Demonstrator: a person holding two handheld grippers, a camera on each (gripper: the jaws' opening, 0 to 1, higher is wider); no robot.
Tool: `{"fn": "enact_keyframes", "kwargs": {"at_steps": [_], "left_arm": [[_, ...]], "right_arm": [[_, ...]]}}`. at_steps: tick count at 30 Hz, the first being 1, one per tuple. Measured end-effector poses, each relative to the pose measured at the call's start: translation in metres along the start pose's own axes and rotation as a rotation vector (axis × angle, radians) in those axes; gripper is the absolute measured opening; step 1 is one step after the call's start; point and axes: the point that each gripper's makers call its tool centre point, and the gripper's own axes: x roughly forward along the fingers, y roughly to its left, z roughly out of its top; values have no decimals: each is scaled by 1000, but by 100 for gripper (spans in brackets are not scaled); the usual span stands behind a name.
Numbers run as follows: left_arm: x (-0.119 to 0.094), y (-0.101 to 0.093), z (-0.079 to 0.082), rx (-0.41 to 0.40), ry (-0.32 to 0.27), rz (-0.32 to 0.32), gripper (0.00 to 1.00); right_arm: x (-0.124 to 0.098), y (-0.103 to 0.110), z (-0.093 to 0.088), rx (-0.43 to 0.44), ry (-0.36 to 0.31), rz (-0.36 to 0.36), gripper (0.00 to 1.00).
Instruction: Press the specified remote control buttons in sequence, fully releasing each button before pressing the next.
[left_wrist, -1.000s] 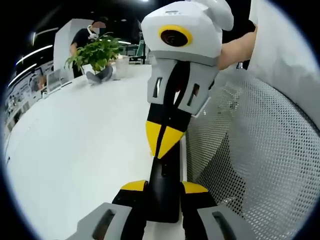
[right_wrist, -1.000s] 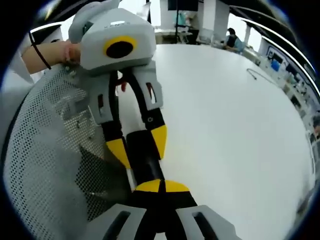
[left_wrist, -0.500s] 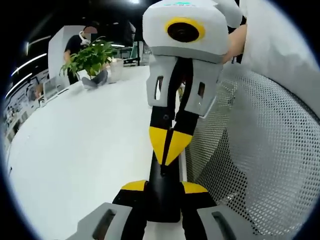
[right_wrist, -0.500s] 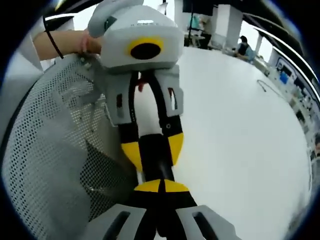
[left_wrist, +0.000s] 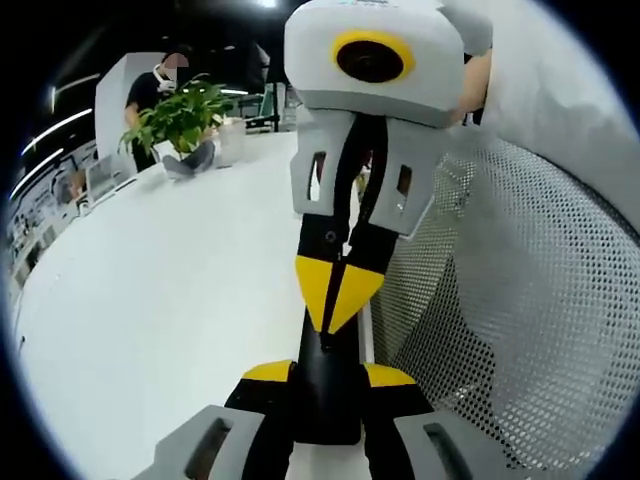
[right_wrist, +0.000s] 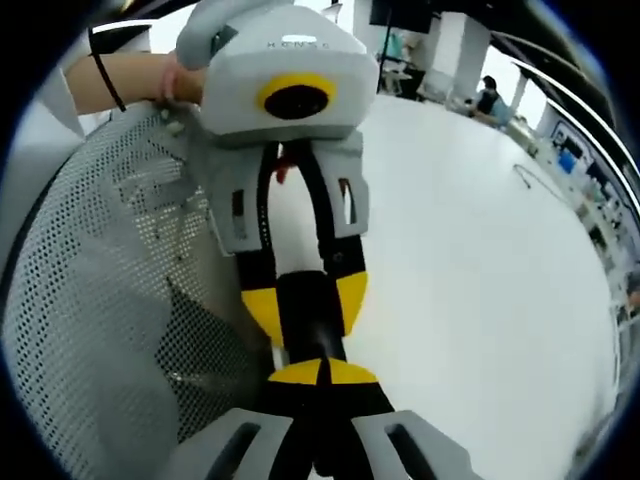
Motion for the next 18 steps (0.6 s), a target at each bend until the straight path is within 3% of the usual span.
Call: {"fn": "enact_keyframes", "kwargs": {"at_steps": [2,8,12,18], "left_arm": [[0,0,0,0,1,1,24],[0,0,0,0,1,0,24],[0,0,0,0,3,-1,24],[0,0,0,2,5,1,24]], "right_arm": [[0,4,2,11,-13,22,0],[2,3,2,-3,2,11,0],[3,4,2,-69,23,-4,0],[5,0,4,-66,24,-7,0]]}}
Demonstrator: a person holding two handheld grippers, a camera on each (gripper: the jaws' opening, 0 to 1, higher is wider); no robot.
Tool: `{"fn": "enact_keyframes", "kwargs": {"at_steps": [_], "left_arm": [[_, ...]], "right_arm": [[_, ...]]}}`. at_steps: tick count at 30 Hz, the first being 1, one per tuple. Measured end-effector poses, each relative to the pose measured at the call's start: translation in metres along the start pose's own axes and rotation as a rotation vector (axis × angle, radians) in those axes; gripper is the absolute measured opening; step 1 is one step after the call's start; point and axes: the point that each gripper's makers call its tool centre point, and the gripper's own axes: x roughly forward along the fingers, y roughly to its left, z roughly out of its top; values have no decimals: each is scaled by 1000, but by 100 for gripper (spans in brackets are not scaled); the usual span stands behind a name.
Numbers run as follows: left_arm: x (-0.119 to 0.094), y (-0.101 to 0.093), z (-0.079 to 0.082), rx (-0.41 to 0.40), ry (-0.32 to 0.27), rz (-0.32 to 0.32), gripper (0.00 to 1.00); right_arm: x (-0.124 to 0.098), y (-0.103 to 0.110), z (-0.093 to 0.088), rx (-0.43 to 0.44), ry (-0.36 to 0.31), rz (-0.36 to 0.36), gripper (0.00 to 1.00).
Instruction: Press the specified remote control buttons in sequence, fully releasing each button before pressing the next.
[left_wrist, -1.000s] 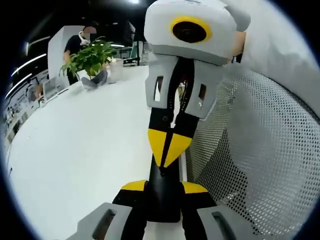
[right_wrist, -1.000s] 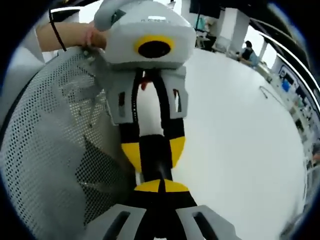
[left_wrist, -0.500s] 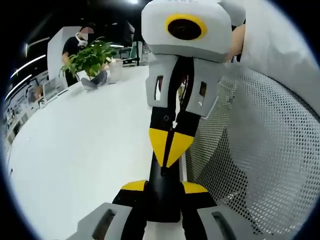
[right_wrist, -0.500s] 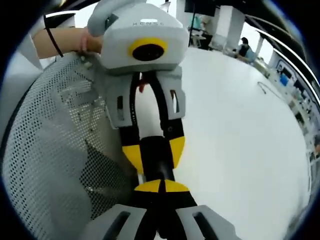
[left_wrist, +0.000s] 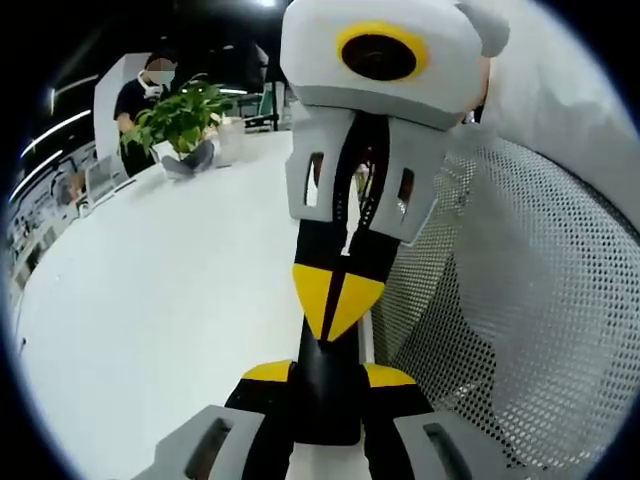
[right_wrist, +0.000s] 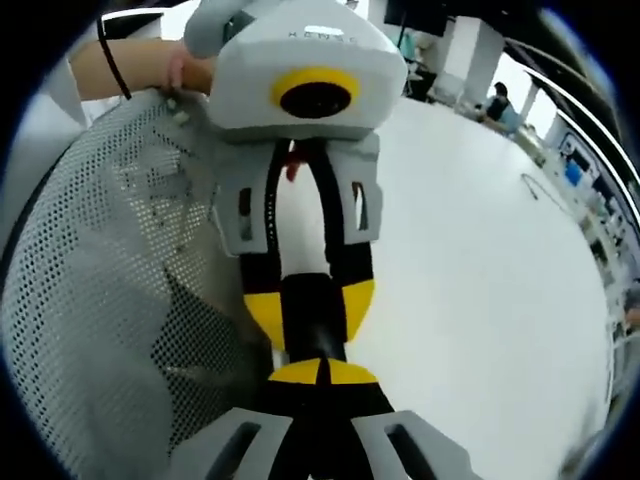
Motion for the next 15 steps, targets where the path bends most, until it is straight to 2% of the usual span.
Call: {"fn": "enact_keyframes", "kwargs": {"at_steps": [3,5,7,12,15], "left_arm": [[0,0,0,5,1,2,24],[0,0,0,8,3,3,24],[0,0,-1,7,1,2,24],[0,0,0,7,0,2,24],[0,0,0,7,0,2,24]], "right_arm": [[0,2,-1,-35,14,-13,0],[-1,2,-2,-42,2,-18,0],[-2,1,-1,-9,-21,-16,0],[-1,9,5,-29,-38,7,0],[1,7,5,-54,-18,-1,0]]}}
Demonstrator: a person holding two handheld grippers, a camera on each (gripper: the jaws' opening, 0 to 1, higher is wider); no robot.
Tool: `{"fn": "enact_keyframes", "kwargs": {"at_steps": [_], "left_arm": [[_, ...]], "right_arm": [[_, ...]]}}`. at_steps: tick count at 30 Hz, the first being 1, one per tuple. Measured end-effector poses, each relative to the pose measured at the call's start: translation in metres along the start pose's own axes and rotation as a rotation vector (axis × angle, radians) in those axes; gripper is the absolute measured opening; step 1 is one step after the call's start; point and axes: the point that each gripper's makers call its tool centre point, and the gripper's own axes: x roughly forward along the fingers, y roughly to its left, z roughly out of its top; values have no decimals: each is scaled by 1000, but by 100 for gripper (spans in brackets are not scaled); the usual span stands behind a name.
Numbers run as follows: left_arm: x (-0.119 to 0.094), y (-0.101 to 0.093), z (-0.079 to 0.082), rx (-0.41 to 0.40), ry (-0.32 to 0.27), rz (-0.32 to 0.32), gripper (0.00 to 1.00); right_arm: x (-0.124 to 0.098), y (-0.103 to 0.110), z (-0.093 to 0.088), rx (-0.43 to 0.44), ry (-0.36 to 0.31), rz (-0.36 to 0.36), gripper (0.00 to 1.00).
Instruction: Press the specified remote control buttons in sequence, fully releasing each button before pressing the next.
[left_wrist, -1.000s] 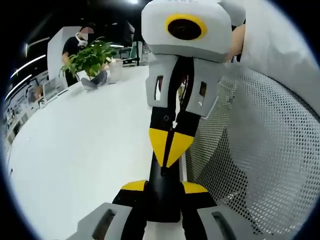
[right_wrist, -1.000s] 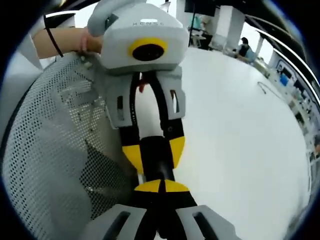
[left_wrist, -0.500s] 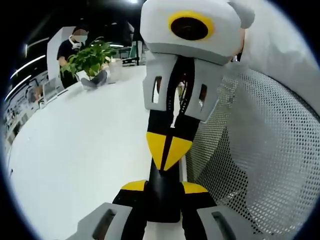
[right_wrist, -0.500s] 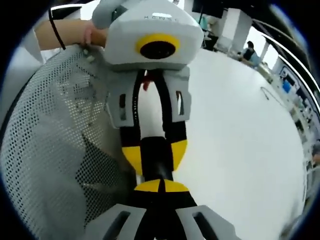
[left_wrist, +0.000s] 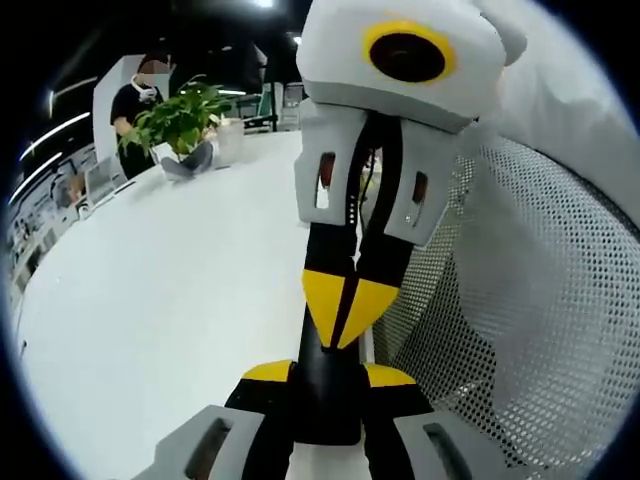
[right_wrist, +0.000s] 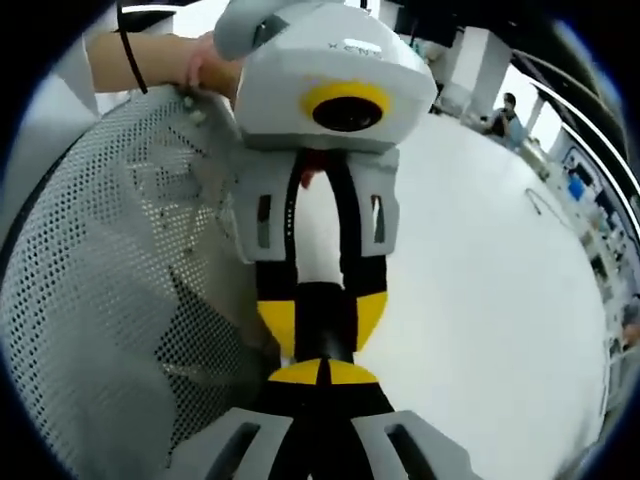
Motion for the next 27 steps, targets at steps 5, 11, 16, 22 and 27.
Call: {"fn": "enact_keyframes", "kwargs": {"at_steps": [5,11,16,22,27], "left_arm": [[0,0,0,4,4,3,24],[0,0,0,5,6,21,24],[2,-1,2,6,20,51,25],[1,0,0,1,7,51,25],[1,0,1,0,18,53,25]], "right_arm": [[0,-1,-1,23,4,0,0],[1,1,-1,-62,23,4,0],[1,-2,-1,-38,35,47,0],[0,0,-2,-34,-12,65,0],[0,3,-1,-75,-12,31,0]]}}
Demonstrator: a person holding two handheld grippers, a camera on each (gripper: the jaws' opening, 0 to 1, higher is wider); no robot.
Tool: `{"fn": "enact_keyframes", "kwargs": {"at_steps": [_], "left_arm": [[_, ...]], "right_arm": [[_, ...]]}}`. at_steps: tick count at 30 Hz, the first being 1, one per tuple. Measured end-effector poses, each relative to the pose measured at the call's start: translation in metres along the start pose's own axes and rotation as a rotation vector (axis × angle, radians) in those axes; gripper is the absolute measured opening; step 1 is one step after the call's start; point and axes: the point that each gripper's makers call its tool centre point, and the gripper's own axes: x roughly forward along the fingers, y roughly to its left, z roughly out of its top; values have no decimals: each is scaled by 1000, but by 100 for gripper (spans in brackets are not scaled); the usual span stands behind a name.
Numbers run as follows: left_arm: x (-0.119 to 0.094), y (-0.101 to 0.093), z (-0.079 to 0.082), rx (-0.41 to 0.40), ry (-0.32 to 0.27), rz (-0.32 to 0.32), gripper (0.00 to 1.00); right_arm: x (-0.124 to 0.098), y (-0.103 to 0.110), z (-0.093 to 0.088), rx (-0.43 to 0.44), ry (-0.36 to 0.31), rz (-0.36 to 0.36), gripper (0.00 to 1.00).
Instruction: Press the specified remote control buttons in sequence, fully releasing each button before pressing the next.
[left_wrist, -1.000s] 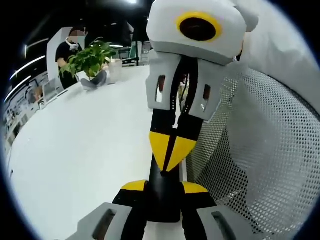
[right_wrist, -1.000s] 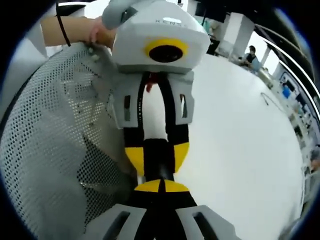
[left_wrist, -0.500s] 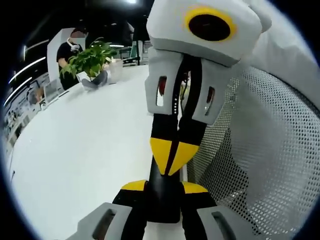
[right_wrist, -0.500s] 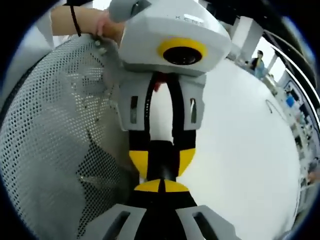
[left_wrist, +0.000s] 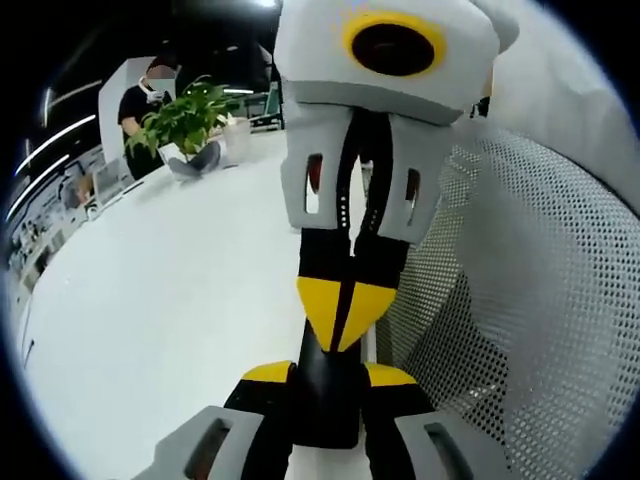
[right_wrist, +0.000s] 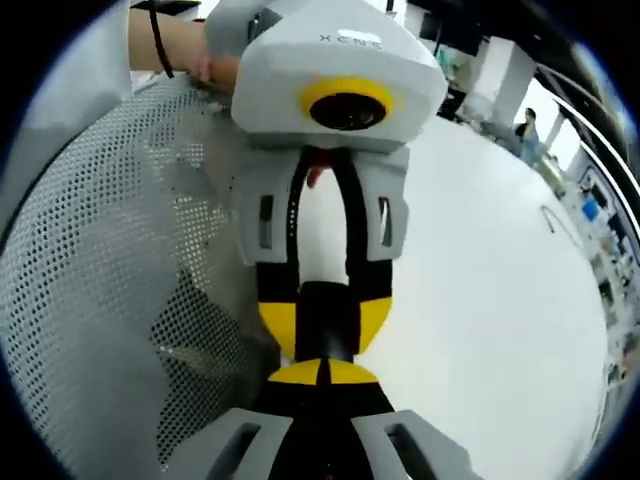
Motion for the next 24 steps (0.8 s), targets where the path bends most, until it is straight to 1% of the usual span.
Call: {"fn": "enact_keyframes", "kwargs": {"at_steps": [2,5,7,12,15,16,19,22,24], "left_arm": [[0,0,0,0,1,2,25],[0,0,0,-7,7,2,25],[0,0,0,-12,5,2,25],[0,0,1,-11,2,-1,25],[0,0,0,-10,1,1,25],[0,0,0,-9,0,1,25],[1,0,1,-10,-2,2,25],[1,0,1,-9,-1,2,25],[1,0,1,-10,2,2,25]], "right_arm": [[0,-1,0,-8,-6,-9,0],[-1,-2,0,11,-26,-12,0],[-2,-1,-1,8,-49,-17,0],[-3,-1,-1,24,-131,-44,0],[-4,-1,0,22,-154,-52,0],[-4,-2,0,28,-160,-52,0],[-4,-3,1,96,-190,-54,0],[-4,-3,1,122,-201,-43,0],[-4,-2,1,114,-195,-42,0]]}}
